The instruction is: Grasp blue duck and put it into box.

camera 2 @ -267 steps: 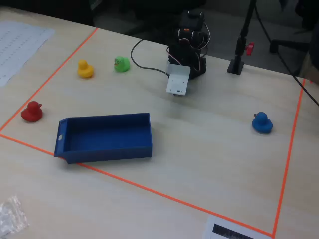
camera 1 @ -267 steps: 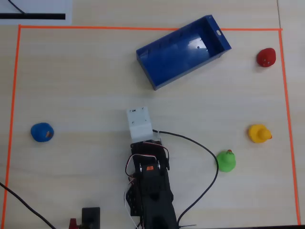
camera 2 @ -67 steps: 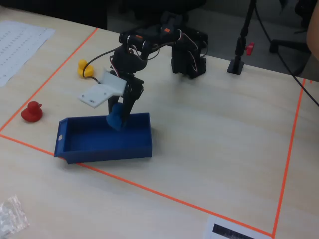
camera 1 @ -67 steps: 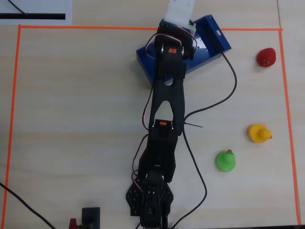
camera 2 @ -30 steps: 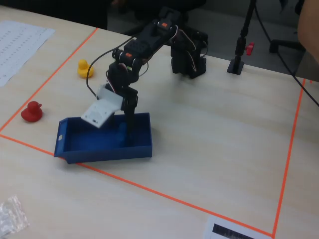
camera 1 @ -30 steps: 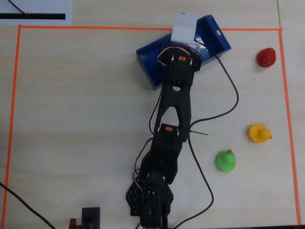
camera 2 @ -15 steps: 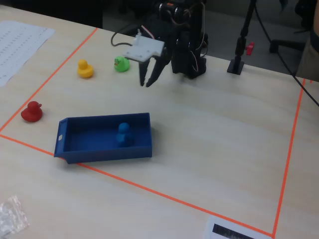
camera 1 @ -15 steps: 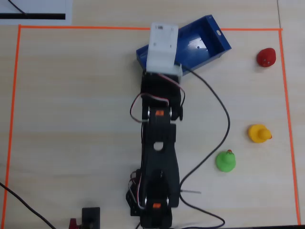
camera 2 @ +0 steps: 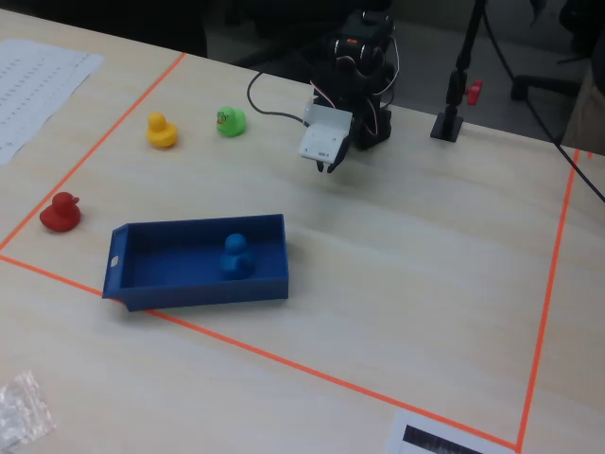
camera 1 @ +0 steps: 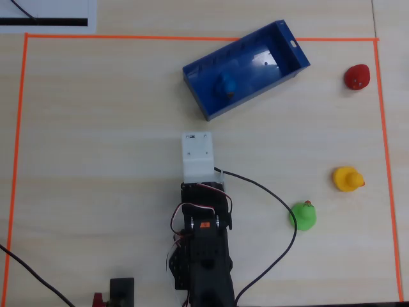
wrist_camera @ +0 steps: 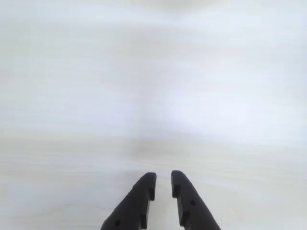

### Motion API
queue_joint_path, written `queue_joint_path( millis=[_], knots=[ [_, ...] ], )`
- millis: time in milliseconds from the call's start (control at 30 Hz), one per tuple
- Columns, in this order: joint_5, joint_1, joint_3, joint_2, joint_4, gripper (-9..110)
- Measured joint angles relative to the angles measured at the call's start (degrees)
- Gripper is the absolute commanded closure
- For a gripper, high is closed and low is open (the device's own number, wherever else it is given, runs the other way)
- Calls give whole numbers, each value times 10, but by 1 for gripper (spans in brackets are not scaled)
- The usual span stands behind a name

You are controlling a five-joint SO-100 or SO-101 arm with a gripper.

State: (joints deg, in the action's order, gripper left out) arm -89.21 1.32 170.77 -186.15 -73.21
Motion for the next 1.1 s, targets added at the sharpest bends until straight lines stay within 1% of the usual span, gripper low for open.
queue_joint_path(
  millis=[133,300,667,1100],
  knots=[
    [-15,3,37,-37,-33,101],
    [-17,6,65,-38,-33,101],
    [-17,33,69,-39,-33,99],
    [-16,35,70,-39,-33,99]
  ],
)
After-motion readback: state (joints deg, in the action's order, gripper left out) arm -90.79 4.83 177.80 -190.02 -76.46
